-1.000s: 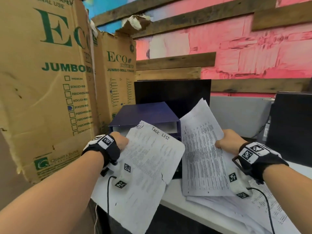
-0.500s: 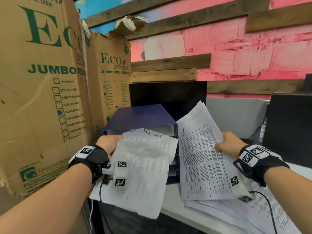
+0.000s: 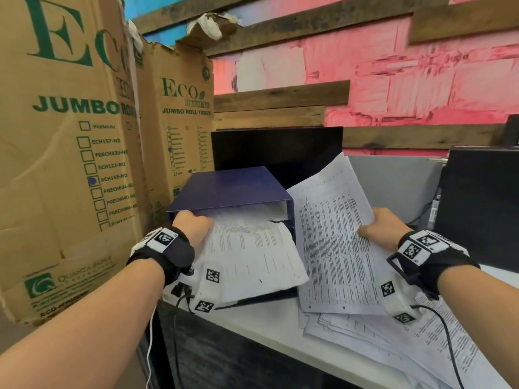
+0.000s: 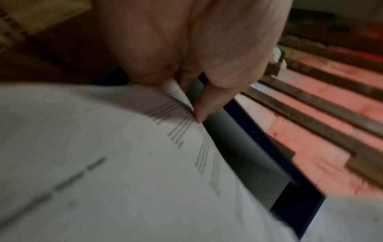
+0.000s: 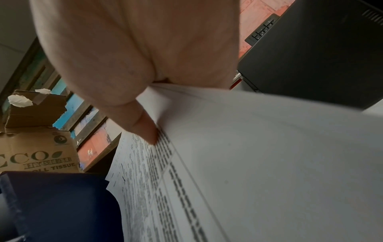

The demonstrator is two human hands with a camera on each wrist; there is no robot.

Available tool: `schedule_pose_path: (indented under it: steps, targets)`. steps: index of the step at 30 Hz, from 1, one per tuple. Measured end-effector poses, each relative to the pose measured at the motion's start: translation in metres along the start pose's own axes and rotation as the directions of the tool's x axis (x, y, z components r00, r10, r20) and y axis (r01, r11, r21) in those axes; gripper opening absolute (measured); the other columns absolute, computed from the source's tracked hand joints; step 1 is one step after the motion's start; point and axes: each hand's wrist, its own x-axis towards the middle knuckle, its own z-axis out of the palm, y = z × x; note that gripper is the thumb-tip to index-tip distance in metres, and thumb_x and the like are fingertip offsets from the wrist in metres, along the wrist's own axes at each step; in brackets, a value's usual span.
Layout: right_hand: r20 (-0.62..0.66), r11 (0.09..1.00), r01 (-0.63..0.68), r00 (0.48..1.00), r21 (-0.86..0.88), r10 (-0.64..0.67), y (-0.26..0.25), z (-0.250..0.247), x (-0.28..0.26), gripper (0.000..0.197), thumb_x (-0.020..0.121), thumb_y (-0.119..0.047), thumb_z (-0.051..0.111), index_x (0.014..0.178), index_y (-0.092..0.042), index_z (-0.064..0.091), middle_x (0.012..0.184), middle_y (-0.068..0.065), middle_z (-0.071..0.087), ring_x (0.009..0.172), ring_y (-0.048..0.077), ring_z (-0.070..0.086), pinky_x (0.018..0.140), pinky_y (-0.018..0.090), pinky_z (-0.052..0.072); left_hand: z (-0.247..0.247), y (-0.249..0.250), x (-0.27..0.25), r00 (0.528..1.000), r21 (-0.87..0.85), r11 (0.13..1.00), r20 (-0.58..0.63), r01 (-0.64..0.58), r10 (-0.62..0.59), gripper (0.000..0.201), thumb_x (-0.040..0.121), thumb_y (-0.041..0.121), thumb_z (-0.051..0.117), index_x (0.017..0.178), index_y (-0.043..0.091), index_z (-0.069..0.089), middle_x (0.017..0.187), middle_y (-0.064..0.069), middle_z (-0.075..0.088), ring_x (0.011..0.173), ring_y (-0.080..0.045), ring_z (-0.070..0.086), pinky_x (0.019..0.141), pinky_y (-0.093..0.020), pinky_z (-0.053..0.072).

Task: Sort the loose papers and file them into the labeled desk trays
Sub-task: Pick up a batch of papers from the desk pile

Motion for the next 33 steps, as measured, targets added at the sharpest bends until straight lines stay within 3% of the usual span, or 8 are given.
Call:
schedule_pose_path:
  steps: [4,9,11,13,19,23,28,33]
  targets:
    - [-0.006,1.000,-0.022,1.000,0.022,0.022,0.001,0.002,0.004,0.027,0.083,0.005,0.057,0.110,0.002,0.059,0.098,0.015,0.064,0.084,0.028,0.061,0.075,0.033,0.049,0.005,-0.001,0.018,0.994,0.473,0.877,0.095,-0.086,0.046,0.047,0.083,0.026,0.068,0.124,0.006,0.055,0.126,-0.011,0.054,0.108,-0.030,0.055,0.091,-0.035,0.048]
    - [0.013,0.999,-0.028,1.000,0.023,0.028,0.000,0.009,0.003,0.024,0.085,0.005,0.057,0.107,-0.001,0.059,0.096,0.012,0.063,0.082,0.026,0.061,0.074,0.033,0.049,0.011,0.006,0.008,0.986,0.740,0.652,0.102,-0.166,0.134,0.032,0.091,0.030,0.052,0.112,0.008,0.061,0.123,-0.018,0.054,0.111,-0.036,0.048,0.092,-0.043,0.047]
    - [0.008,1.000,-0.019,1.000,0.023,0.019,0.001,0.011,0.003,0.023,0.085,0.007,0.056,0.106,-0.003,0.060,0.095,0.010,0.062,0.082,0.025,0.060,0.075,0.031,0.048,0.018,0.007,0.002,0.969,0.848,0.476,0.162,-0.232,0.184,0.043,0.094,0.039,0.039,0.122,0.011,0.056,0.131,-0.016,0.050,0.120,-0.036,0.042,0.099,-0.046,0.038]
    - [0.002,1.000,-0.018,1.000,0.011,0.018,0.002,0.013,0.003,0.023,0.084,0.006,0.057,0.105,-0.003,0.061,0.095,0.011,0.063,0.083,0.025,0.060,0.076,0.031,0.048,0.025,0.005,-0.001,0.966,0.878,0.407,0.198,-0.251,0.168,0.059,0.092,0.054,0.027,0.130,0.016,0.051,0.139,-0.013,0.043,0.127,-0.035,0.036,0.104,-0.049,0.029]
    - [0.008,0.999,-0.031,0.999,0.020,0.031,0.004,0.011,0.003,0.020,0.085,0.006,0.056,0.098,-0.009,0.058,0.092,0.009,0.063,0.080,0.025,0.061,0.073,0.030,0.047,0.033,0.011,-0.001,0.918,0.797,0.459,0.304,-0.392,0.256,0.038,0.096,0.044,0.030,0.123,0.023,0.048,0.132,-0.007,0.051,0.120,-0.028,0.045,0.102,-0.047,0.028]
    - [0.007,1.000,-0.024,1.000,0.016,0.023,0.005,0.012,0.003,0.022,0.085,0.006,0.056,0.103,-0.006,0.060,0.092,0.009,0.064,0.079,0.025,0.061,0.072,0.030,0.047,0.033,0.018,-0.001,0.943,0.803,0.505,0.324,-0.318,0.078,0.078,0.086,0.071,0.019,0.148,0.023,0.023,0.151,-0.010,0.034,0.137,-0.034,0.032,0.113,-0.053,0.018]
    - [-0.011,0.999,-0.039,0.999,0.035,0.039,0.007,0.011,0.005,0.023,0.086,0.005,0.057,0.106,-0.004,0.059,0.093,0.011,0.065,0.077,0.025,0.062,0.069,0.029,0.047,0.046,0.020,-0.015,0.906,0.817,0.396,0.342,-0.418,0.251,0.077,0.087,0.073,0.016,0.142,0.023,0.039,0.145,-0.008,0.040,0.132,-0.030,0.037,0.110,-0.054,0.022]
    - [-0.060,0.996,-0.035,0.997,0.087,0.041,0.010,0.006,0.002,0.030,0.087,0.003,0.057,0.117,-0.003,0.057,0.096,0.009,0.063,0.079,0.024,0.061,0.071,0.029,0.047,0.049,0.014,-0.014,0.933,0.807,0.476,0.346,-0.350,0.098,0.084,0.085,0.076,0.006,0.151,0.026,0.018,0.159,-0.003,0.018,0.145,-0.033,0.014,0.114,-0.059,0.007]
